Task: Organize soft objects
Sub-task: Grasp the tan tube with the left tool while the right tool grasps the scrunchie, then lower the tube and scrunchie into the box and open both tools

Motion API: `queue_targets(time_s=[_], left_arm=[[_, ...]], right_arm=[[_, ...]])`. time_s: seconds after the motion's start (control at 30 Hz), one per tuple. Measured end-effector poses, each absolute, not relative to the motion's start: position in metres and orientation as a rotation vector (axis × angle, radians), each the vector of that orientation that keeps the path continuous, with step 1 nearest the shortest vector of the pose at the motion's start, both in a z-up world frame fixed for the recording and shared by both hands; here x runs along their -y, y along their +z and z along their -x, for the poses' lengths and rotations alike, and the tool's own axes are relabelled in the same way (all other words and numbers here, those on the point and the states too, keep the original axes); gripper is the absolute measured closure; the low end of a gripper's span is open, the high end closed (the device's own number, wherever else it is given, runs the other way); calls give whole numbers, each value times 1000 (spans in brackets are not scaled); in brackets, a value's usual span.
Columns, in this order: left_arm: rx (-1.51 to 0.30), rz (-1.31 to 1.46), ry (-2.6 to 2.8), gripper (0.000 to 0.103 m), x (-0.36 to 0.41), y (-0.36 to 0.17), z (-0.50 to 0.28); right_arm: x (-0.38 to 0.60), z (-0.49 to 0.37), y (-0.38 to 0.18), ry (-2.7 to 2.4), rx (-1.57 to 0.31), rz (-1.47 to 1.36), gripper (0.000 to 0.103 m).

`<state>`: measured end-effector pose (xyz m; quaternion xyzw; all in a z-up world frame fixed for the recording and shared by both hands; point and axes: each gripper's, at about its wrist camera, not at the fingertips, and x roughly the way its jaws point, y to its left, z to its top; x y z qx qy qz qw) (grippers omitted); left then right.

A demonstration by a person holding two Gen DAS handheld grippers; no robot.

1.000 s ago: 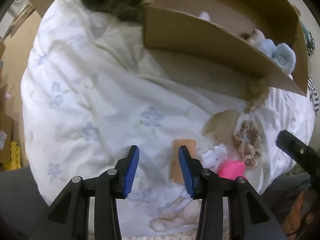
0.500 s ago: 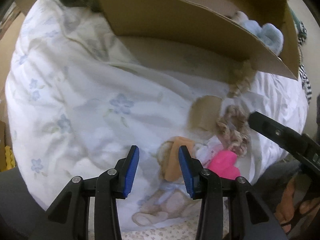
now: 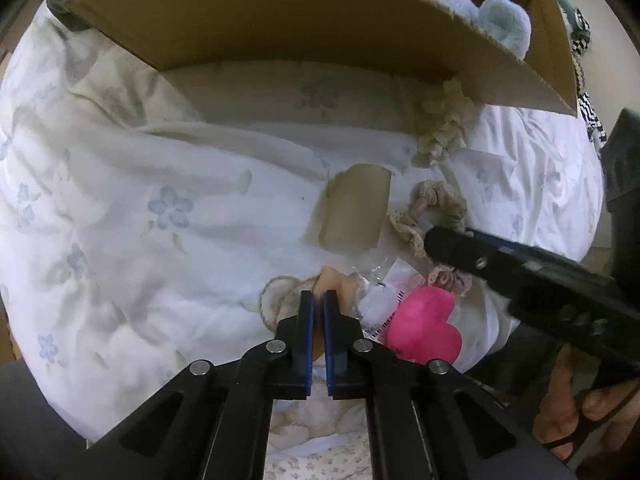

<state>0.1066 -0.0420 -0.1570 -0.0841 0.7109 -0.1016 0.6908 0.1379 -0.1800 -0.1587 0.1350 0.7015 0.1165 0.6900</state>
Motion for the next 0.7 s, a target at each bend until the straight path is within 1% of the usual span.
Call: queue_targets(time_s=[0.03,0.07,0.1,0.17,0.4,0.57,0.7], left_arm=[[-1572,192,-216,99,40,-153,-107],[-1561,196,-210,99,39,-150,-108],[-1551,205,-205,99,35,-148,-110],[-1525,219,-192,99,29,-141,-112],[-1441,251,-132,99,-1,-121,-110],[-1373,267,-100,99,-20,-103,-104],[-1320,266,-75,99,-32,-90,-101]], right_arm=[[178,-137,-159,259,-1569,-285,62],[177,-137,-160,259,-1569,-276,72],[177,-137,-159,256,-1565,-268,79],[178,-137,-156,254,-1551,-270,86],[192,-134,-133,264,-1471,-298,88],[204,-125,-104,301,-1367,-348,89],[213,-121,-92,265,-1301,-365,89]])
